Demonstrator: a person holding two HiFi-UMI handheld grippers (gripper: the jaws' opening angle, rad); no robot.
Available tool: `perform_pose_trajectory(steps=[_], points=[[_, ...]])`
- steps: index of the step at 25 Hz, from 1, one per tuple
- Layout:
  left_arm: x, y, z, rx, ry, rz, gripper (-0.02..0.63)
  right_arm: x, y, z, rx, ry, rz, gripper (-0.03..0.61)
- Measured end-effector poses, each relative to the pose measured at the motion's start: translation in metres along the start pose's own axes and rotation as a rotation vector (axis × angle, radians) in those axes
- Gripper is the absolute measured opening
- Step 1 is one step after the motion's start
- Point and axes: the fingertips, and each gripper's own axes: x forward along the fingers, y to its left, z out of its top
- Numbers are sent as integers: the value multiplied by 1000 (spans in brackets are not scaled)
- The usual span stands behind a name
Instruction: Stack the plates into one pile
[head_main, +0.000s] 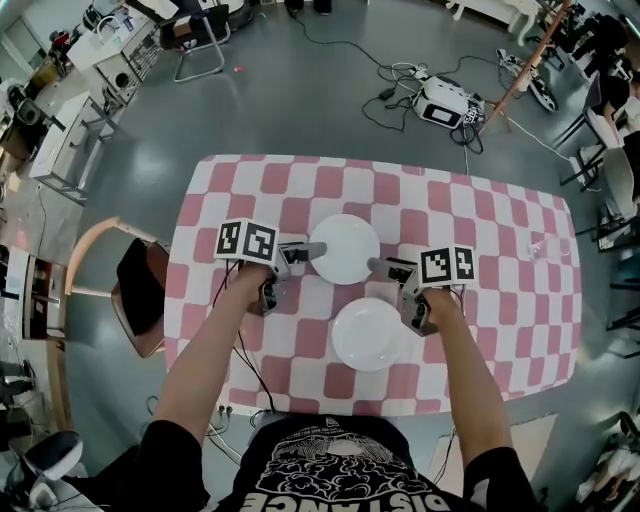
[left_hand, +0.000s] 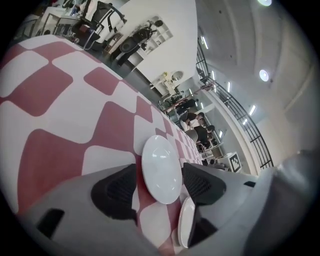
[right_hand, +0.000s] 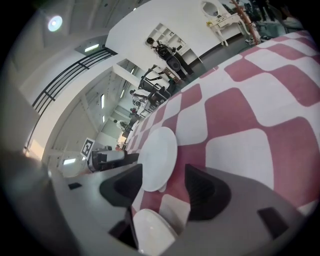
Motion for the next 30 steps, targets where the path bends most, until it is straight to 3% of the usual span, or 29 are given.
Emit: perform_pose_trajectory(steps=[10, 16, 19, 30], points=[[9, 7, 3, -15, 39, -6, 195, 11, 3, 3, 115, -44, 27, 212], [9, 12, 4, -10, 48, 19, 146, 14, -6, 6, 155, -68, -33, 143], [9, 18, 3, 35, 47, 76, 52, 12, -17, 5, 180, -89, -96, 58], [1, 7, 6, 59, 22, 63, 32, 3, -11, 8, 206, -133, -112, 38]])
